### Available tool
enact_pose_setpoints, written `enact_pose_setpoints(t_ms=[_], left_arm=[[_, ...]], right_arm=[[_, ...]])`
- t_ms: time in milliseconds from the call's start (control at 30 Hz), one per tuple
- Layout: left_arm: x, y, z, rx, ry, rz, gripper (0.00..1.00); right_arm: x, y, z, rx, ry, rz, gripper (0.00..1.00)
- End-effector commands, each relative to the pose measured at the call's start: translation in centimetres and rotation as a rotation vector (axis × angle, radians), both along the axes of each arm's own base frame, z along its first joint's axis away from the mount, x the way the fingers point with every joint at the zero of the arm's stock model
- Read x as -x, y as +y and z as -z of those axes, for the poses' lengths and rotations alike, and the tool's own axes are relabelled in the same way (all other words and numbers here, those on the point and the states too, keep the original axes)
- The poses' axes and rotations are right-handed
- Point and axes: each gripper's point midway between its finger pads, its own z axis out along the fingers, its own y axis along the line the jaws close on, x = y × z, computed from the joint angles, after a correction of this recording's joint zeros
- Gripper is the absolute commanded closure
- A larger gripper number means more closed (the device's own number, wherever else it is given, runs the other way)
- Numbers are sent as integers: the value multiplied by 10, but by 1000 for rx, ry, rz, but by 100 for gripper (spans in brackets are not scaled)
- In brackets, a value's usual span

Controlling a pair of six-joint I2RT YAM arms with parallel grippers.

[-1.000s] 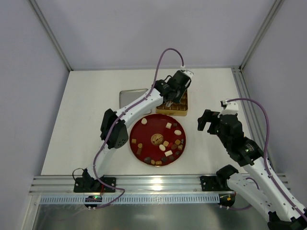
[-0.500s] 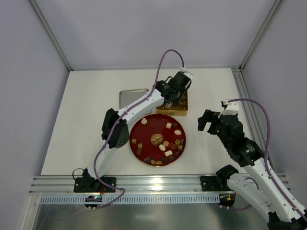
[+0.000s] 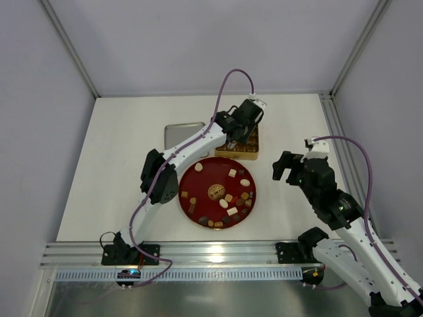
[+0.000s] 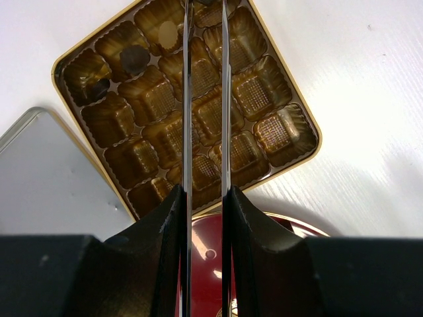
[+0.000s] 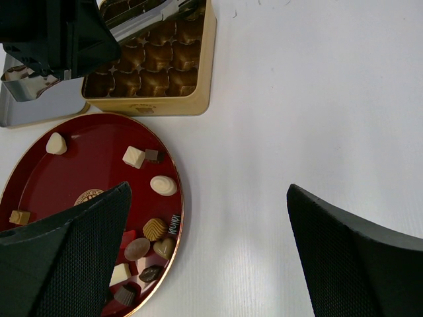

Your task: Pack the chocolate

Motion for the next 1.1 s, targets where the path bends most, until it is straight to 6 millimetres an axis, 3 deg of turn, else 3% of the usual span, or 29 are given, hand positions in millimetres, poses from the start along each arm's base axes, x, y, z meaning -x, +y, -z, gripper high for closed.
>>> enact_pose_setpoints(t_ms=[0,367,700,833,1067], left_arm=[[-12,-2,-15,24,-54,-15,71],[-14,0,-16,28,-54,-15,63],[-12,0,-23,36,-60,-11,63],[-11,1,-43,72,-83,-16,64],[7,11,-108,188,-129,-11,64]], right_arm=[[-2,1,-12,-14,-37,-2,0],[-2,1,-12,-15,-38,-2,0],[-3,1,-12,-13,-35,-2,0],[-3,1,-12,-13,-35,-2,0],[-4,2,-13,-13,-38,-3,0]])
